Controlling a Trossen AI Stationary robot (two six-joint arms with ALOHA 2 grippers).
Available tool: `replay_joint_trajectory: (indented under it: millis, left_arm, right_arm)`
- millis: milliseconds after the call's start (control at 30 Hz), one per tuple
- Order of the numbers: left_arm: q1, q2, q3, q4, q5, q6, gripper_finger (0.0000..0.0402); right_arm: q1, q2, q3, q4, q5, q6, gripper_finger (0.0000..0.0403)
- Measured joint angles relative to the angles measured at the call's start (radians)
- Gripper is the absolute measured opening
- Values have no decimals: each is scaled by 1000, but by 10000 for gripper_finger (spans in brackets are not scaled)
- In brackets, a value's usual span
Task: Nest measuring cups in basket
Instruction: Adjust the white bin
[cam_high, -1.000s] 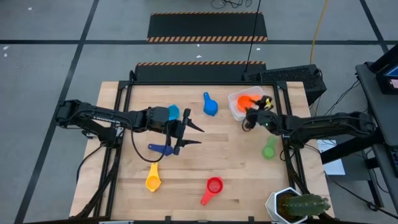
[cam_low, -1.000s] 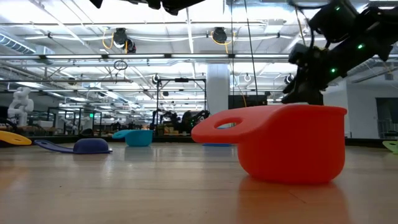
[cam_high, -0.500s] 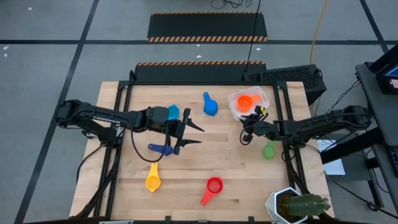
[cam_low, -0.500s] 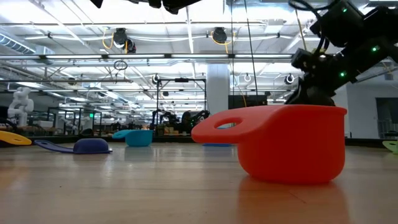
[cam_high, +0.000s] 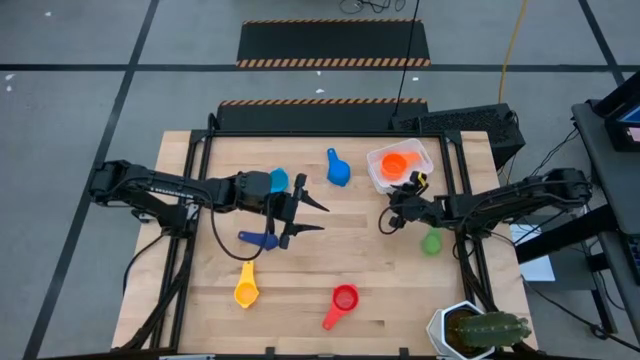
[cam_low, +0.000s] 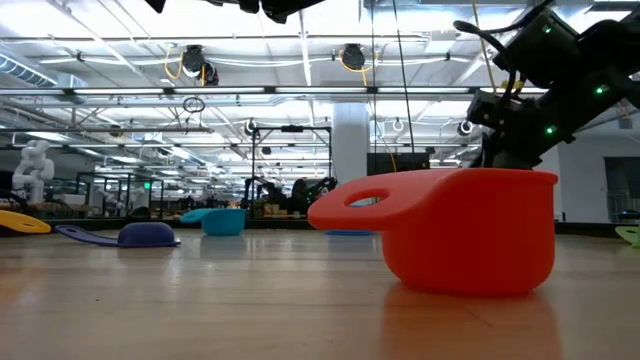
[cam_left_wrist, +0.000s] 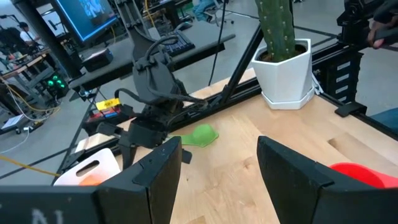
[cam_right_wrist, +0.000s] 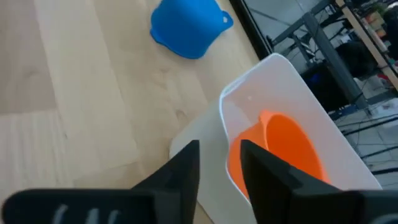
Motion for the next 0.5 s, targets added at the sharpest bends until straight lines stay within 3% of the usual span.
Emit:
replay_joint_trajectory:
  millis: [200,500]
  left_arm:
    - [0,0,0,0,-1,12,214]
    - [0,0,0,5,-8,14,214]
  right_arm:
    - [-26,0,0,-28,-8,0,144]
    - [-95,0,0,8,-161,31,103]
